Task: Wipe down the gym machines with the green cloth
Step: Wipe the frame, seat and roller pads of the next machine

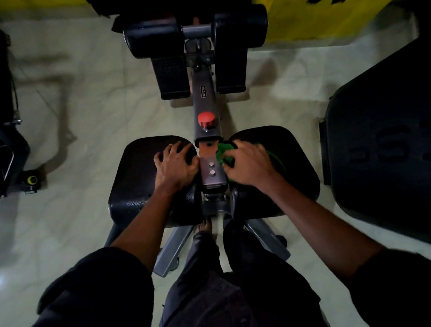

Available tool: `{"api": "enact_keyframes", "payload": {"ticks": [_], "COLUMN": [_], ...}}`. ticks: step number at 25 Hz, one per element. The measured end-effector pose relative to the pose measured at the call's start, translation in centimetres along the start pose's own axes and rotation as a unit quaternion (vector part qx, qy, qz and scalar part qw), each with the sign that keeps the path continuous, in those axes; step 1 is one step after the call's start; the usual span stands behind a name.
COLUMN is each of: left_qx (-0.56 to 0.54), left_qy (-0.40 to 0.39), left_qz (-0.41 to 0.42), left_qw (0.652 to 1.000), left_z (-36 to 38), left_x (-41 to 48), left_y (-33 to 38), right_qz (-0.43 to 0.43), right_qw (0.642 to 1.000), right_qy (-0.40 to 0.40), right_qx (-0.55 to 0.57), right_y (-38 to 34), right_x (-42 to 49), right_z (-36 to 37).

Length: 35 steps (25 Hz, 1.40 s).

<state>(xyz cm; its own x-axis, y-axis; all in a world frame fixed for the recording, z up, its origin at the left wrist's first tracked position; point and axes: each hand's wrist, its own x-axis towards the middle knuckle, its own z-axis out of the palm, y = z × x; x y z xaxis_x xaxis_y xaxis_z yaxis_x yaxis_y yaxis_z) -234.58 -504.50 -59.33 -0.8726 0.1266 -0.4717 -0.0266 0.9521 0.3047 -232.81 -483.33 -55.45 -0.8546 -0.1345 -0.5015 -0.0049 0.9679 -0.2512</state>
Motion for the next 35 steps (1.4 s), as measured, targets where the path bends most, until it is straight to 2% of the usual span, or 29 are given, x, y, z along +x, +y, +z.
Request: {"api": "enact_keyframes", "payload": {"ticks": [2,4,7,9,12,14,16,20,25,31,35], "left_qx": [-0.004,-0.009,0.010,0.013,0.038,0.047,0.048,0.057,0.050,0.044,0.049], "left_qy": [0.004,0.007,-0.029,-0.061,-0.080,-0.107,-0.125,-0.145,-0.141,-0.136,-0.139], "left_qz": [-0.008,0.003,0.093,0.120,0.145,0.155,0.159,0.155,0.131,0.139,0.140], "left_qw": [1.000,1.000,0.995,0.991,0.985,0.981,0.978,0.975,0.980,0.980,0.979], "left_z": [0.3,0.1,0.1,0.4,0.9,0.8,0.7,0.4,0.9,1.2,0.8], "left_x": [0.2,-0.2,0.3,0.7,1.2,1.4,1.6,1.6,1.4,1.8,1.7], "left_y": [0.1,-0.2,0.6,1.5,2.5,2.5,2.5,2.5,4.0,3.8,4.0], "right_qz": [-0.004,0.012,0.071,0.084,0.032,-0.018,-0.019,0.093,0.252,0.265,0.319], "right_qw": [0.999,0.998,0.996,0.996,0.999,0.997,0.995,0.990,0.965,0.957,0.938], "right_qy": [-0.048,-0.062,-0.051,-0.033,-0.032,-0.069,-0.096,-0.106,-0.061,-0.070,-0.003], "right_qx": [0.005,0.001,0.012,0.018,0.026,0.025,0.029,0.024,0.045,0.094,0.138], "right_y": [1.1,1.9,3.4,3.3,2.9,3.6,4.9,8.1,11.4,12.3,13.2], "right_x": [3.6,6.3,8.0,7.4,6.7,7.5,9.1,11.2,10.3,10.7,7.4], "right_z": [-0.4,-0.4,-0.3,0.2,0.6,-0.1,-0.9,-1.1,-0.9,-1.8,-1.1]}}
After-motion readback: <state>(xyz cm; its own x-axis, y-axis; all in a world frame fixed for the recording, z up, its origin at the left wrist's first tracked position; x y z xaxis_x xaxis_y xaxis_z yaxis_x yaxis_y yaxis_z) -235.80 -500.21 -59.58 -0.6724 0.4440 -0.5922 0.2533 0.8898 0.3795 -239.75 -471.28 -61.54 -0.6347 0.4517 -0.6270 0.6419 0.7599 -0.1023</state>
